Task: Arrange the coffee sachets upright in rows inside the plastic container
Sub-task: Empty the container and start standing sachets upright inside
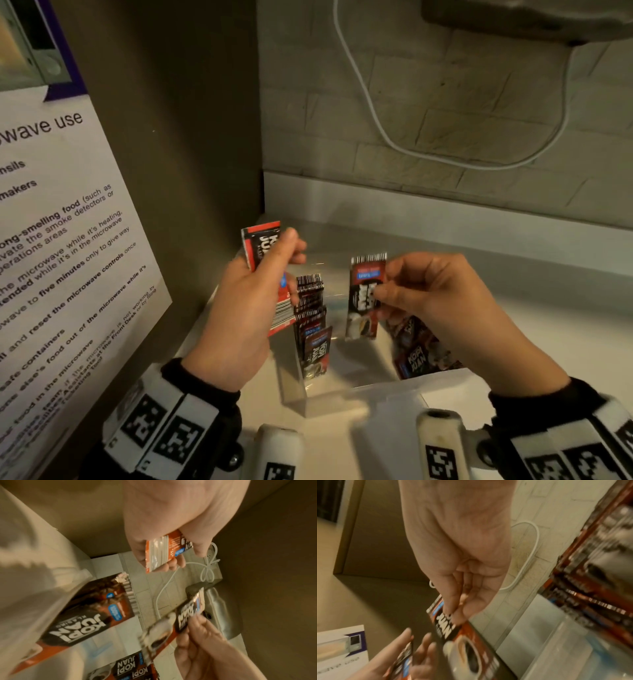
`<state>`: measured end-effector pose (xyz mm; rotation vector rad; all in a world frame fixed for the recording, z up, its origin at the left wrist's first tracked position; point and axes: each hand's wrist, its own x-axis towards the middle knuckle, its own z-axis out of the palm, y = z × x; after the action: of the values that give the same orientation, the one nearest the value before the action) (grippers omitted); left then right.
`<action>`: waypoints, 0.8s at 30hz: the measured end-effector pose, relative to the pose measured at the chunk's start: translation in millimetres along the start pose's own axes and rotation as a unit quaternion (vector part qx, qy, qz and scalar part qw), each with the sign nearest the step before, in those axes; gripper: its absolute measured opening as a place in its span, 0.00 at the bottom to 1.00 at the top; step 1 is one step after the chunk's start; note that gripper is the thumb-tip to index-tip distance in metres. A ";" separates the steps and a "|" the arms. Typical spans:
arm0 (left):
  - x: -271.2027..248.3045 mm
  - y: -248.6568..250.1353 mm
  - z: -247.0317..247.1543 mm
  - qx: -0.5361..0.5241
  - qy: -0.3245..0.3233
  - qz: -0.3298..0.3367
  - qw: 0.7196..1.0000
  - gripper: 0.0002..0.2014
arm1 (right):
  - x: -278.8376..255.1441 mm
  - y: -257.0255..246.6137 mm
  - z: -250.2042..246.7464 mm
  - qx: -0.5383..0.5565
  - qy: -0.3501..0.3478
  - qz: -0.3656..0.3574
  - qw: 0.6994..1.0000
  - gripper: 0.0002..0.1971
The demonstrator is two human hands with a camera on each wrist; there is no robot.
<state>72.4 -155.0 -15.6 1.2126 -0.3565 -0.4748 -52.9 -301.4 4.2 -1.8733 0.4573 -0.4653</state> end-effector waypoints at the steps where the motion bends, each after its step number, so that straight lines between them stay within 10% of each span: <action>1: 1.2 -1.7 -4.3 -0.002 0.015 -0.010 1.000 0.12 | -1.5 2.3 -3.2 -0.034 -0.033 0.015 0.999 0.05; 7: 3.2 -22.3 -25.4 0.010 0.075 -0.087 0.993 0.14 | -5.7 27.7 20.1 -0.070 -0.146 0.099 0.982 0.12; 24: -0.3 -31.1 -18.8 -0.088 0.066 -0.103 0.989 0.23 | 2.9 52.1 52.2 -0.067 -0.086 0.097 0.989 0.13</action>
<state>76.7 -148.3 -51.1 1.1075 -0.0742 -0.5889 -27.9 -278.7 -61.4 -1.9553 0.5593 -0.1435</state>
